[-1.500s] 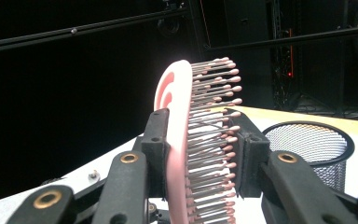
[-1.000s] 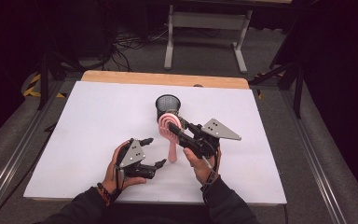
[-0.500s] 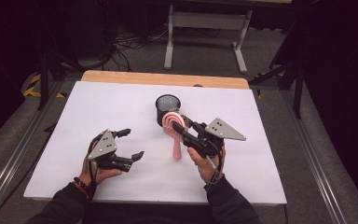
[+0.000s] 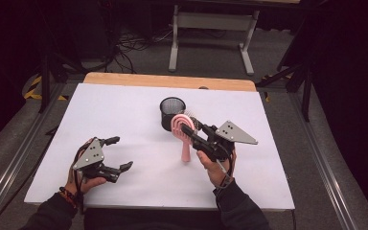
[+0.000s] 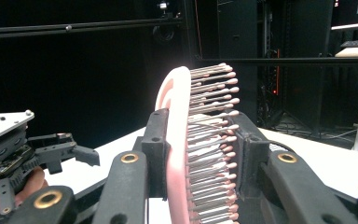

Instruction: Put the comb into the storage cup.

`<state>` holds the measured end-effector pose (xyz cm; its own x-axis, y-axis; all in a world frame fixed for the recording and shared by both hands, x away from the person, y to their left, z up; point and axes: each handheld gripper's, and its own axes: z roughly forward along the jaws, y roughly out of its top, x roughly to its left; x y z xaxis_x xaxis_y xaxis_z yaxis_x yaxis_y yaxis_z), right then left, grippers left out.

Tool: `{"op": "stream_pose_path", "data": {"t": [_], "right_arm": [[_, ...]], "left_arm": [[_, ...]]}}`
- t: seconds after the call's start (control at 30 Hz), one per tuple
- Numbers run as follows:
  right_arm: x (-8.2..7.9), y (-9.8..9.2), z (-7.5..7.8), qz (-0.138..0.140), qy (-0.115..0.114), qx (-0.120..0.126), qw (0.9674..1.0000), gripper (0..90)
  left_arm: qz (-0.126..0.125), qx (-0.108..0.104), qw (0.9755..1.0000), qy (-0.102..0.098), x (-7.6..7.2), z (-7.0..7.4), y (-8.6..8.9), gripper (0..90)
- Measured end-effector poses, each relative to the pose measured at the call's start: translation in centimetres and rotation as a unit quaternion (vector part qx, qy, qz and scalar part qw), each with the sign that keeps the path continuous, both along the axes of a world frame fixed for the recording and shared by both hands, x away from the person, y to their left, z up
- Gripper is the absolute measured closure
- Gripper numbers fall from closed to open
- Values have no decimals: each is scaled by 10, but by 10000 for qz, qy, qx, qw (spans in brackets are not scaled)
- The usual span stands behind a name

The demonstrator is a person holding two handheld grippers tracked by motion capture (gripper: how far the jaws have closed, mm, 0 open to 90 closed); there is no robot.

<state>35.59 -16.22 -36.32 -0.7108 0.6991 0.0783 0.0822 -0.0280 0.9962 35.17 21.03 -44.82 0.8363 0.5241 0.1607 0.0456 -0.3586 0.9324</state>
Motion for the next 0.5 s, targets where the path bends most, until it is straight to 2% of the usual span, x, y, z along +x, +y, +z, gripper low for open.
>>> {"op": "stream_pose_path", "data": {"t": [0.07,0.3,0.4,0.5], "right_arm": [[0,-1,1,-17,-29,-4,10000,635],[3,-6,7,-122,-70,60,9999,635],[6,-7,9,-142,-111,67,9998,635],[9,-7,14,-180,-152,87,9997,635]], "left_arm": [[36,51,10000,33,-2,-2,5,78],[86,-15,9999,125,-5,-8,17,65],[103,88,9999,92,-7,-8,21,53],[121,14,9999,120,-7,-8,25,46]]}}
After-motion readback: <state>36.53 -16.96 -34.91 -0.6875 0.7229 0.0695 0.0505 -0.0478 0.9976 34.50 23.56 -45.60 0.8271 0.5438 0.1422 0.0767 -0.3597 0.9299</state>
